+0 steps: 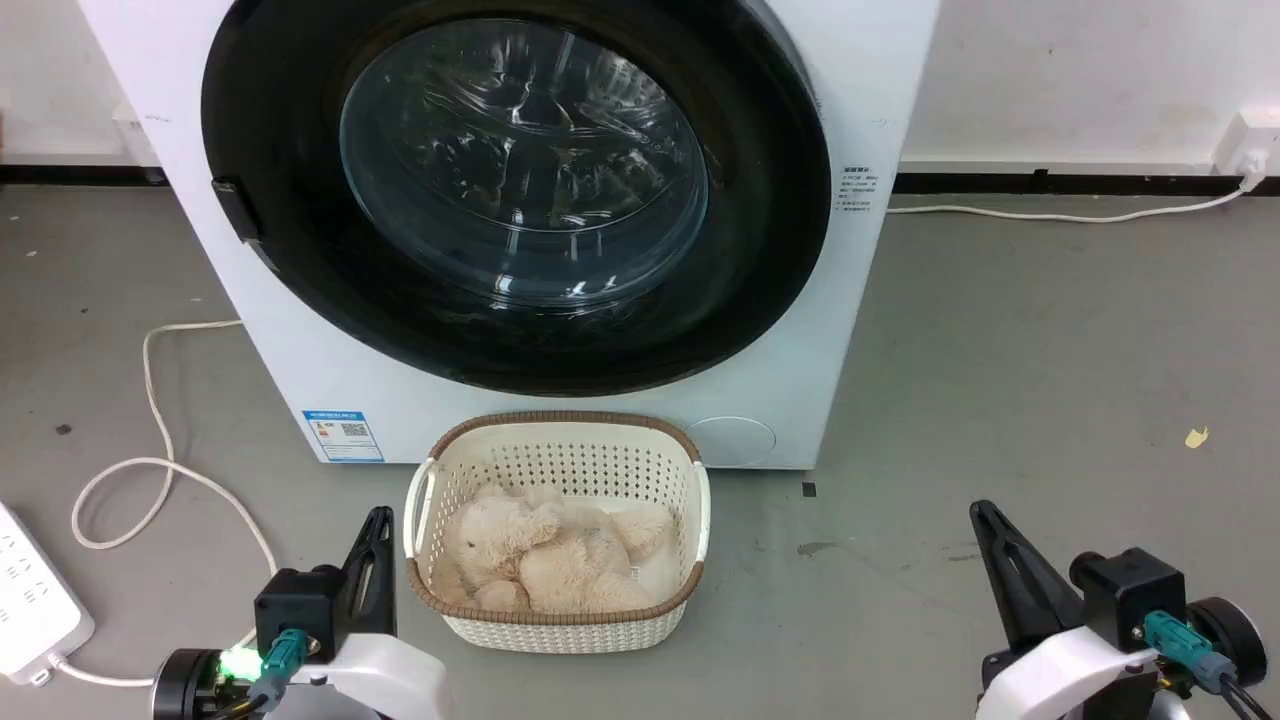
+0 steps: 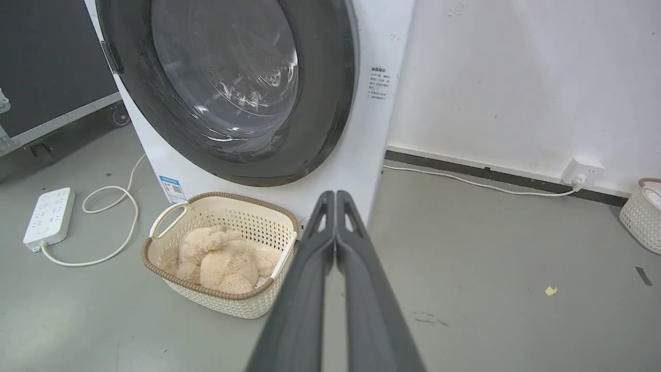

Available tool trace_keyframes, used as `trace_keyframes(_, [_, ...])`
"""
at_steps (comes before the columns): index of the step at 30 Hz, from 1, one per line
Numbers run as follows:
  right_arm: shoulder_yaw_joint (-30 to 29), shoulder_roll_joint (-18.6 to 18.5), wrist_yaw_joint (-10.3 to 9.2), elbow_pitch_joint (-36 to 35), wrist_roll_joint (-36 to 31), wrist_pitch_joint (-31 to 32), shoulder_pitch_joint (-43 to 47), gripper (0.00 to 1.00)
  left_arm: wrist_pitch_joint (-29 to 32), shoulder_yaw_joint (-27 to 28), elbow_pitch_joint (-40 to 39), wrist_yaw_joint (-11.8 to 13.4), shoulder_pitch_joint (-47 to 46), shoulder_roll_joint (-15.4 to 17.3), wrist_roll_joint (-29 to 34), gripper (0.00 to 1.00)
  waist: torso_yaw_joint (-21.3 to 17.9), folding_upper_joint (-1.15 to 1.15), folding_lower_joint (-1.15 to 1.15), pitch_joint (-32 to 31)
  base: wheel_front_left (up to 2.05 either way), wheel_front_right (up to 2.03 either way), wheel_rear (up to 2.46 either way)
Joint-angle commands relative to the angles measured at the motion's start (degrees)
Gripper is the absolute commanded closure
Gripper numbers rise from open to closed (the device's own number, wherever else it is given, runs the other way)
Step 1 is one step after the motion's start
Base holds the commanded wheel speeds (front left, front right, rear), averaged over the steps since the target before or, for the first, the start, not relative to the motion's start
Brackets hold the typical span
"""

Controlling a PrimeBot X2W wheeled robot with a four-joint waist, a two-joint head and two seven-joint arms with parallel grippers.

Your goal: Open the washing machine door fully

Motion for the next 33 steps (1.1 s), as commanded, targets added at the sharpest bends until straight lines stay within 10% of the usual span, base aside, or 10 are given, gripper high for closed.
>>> trace_keyframes(1, [0.0,0.1,0.05,0.1,-0.4,0.0,-0.7,1.0,0.0,0.0,0.0,-0.2,-0.9,0.0,0.5,1.0,0.0,0.0,0.0,0.0,0.0,0.0,0.0])
trace_keyframes(31, [0.0,0.0,0.0,0.0,0.0,0.0,0.0,1.0,0.0,0.0,0.0,0.0,0.0,0.0,0.0,1.0,0.0,0.0,0.0,0.0,0.0,0.0,0.0])
trace_keyframes(32, [0.0,0.0,0.0,0.0,0.1,0.0,0.0,0.0,0.0,0.0,0.0,0.0,0.0,0.0,-0.1,0.0,0.0,0.0,0.0,0.0,0.0,0.0,0.0])
trace_keyframes(33, [0.0,0.0,0.0,0.0,0.1,0.0,0.0,0.0,0.0,0.0,0.0,0.1,0.0,0.0,-0.1,0.0,0.0,0.0,0.0,0.0,0.0,0.0,0.0])
